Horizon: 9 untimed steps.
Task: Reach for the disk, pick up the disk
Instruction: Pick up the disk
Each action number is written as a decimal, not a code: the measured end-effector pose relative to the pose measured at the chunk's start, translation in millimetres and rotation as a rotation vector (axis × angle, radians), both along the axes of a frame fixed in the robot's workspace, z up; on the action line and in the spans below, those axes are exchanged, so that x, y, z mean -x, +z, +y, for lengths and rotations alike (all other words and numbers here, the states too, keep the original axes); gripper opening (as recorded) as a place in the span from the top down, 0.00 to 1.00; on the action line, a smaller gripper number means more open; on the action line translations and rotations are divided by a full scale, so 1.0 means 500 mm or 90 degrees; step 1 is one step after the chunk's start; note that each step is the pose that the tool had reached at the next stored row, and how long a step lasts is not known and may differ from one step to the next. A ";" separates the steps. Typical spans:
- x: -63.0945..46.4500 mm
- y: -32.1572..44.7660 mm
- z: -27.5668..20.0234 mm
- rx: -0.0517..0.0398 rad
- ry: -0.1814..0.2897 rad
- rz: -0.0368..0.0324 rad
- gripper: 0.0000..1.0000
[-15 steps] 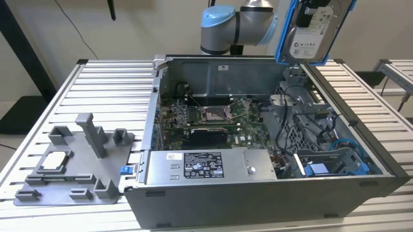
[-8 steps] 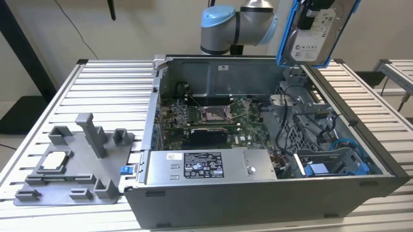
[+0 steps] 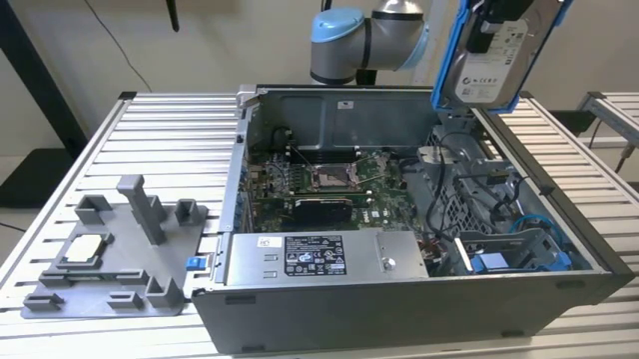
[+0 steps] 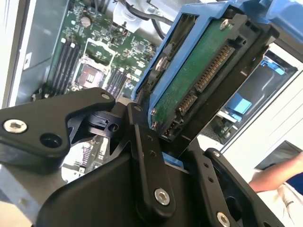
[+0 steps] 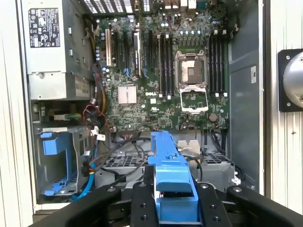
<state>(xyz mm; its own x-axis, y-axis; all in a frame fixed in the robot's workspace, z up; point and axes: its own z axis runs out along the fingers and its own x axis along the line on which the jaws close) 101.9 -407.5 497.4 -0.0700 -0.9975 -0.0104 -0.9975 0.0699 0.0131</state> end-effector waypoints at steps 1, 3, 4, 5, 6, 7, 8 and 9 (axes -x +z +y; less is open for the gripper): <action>0.000 0.000 -0.0047 -0.0001 0.000 0.0000 1.00; 0.001 0.000 -0.0149 0.0000 0.000 0.0000 1.00; 0.001 0.000 -0.0205 -0.0001 0.000 0.0000 1.00; 0.001 0.000 -0.0263 0.0000 0.000 0.0000 1.00; 0.001 0.000 -0.0326 0.0000 0.000 0.0000 1.00; 0.002 -0.001 -0.0383 -0.0001 0.000 0.0000 1.00; 0.002 -0.001 -0.0440 -0.0001 0.000 0.0000 1.00; 0.002 -0.001 -0.0497 0.0000 0.000 0.0000 1.00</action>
